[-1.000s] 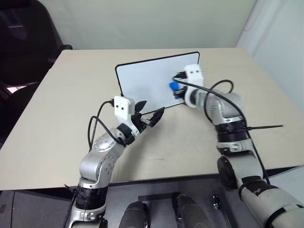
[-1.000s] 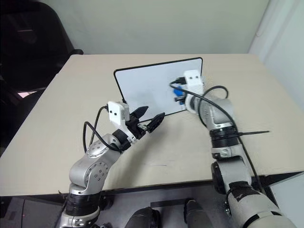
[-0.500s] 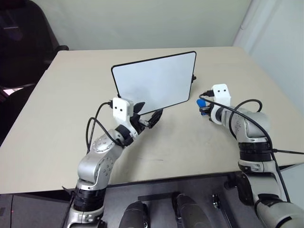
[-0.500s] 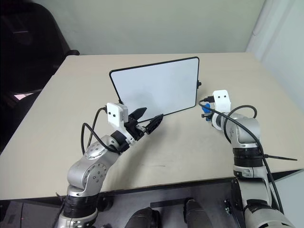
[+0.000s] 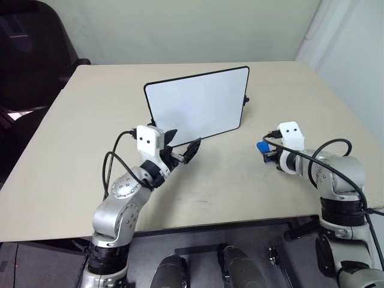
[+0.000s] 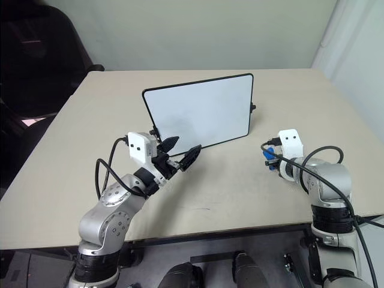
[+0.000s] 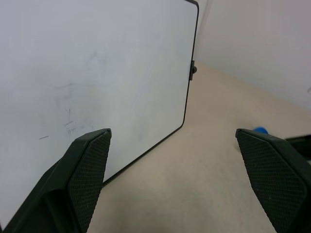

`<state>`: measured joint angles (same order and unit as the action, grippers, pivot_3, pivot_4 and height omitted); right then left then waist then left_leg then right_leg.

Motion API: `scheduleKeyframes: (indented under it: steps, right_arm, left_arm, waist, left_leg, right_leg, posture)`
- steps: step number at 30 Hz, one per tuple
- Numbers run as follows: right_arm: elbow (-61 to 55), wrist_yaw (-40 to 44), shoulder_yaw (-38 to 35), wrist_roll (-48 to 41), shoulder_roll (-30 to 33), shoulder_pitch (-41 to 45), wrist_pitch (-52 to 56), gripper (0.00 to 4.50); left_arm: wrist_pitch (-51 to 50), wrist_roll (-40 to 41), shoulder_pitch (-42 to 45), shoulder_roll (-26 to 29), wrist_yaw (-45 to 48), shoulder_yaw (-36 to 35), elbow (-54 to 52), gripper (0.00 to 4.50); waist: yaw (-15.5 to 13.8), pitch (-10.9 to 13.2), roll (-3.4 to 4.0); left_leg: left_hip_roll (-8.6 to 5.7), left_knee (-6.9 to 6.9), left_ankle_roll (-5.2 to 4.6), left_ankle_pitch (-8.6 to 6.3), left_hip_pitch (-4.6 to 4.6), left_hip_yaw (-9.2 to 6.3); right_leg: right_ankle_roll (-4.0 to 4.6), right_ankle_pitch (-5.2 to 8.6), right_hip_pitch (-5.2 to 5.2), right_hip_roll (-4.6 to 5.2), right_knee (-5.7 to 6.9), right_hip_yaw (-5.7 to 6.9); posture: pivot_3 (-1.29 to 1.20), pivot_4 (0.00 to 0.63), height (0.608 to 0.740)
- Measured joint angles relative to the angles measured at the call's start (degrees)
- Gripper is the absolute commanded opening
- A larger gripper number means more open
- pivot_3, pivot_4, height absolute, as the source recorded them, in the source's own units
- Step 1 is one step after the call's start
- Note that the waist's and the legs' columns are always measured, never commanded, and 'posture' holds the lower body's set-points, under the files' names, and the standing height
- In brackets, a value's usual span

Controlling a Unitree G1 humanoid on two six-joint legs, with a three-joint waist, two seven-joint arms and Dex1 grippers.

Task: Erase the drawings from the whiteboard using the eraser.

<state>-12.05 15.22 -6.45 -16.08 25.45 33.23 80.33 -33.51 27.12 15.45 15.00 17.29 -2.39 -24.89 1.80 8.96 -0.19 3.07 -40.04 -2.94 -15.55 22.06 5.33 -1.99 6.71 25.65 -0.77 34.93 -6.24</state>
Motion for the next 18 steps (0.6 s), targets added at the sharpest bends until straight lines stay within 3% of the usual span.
scheduleKeyframes:
  steps: [4, 12, 18]
  right_arm:
    - [-2.31, 0.94, 0.67, -0.71, 1.67, -1.09, 1.77, 2.85]
    - [-7.73, 3.50, -3.03, -3.34, 4.39, -1.21, 2.86, 2.85]
    - [-18.64, 9.60, -4.41, -10.88, 2.66, -4.99, -0.52, 2.85]
  left_arm:
    - [-0.50, 0.05, 0.01, -0.02, -0.19, 0.13, -0.06, 4.50]
    - [-0.58, 0.42, -0.50, -0.03, 0.10, 0.14, -0.05, 4.50]
    - [-0.57, 0.49, -0.53, -0.13, 0.30, 0.17, 0.08, 4.50]
  waist:
    - [-0.02, 0.00, 0.00]
    - [-0.09, 0.00, 0.00]
    - [-0.08, 0.00, 0.00]
  left_leg:
    - [0.00, 0.00, 0.00, 0.00, -0.02, 0.00]
    - [-0.02, 0.04, 0.00, -0.01, -0.03, 0.02]
    - [-0.02, 0.10, 0.01, -0.01, -0.03, 0.01]
  right_leg:
    - [-0.04, 0.02, -0.04, 0.00, 0.00, -0.02]
    - [-0.07, 0.05, -0.05, -0.01, -0.04, -0.04]
    - [-0.08, 0.09, -0.05, -0.07, -0.07, -0.03]
  posture:
    - [0.00, 0.150, 0.740]
    - [0.00, 0.150, 0.740]
    - [0.00, 0.150, 0.740]
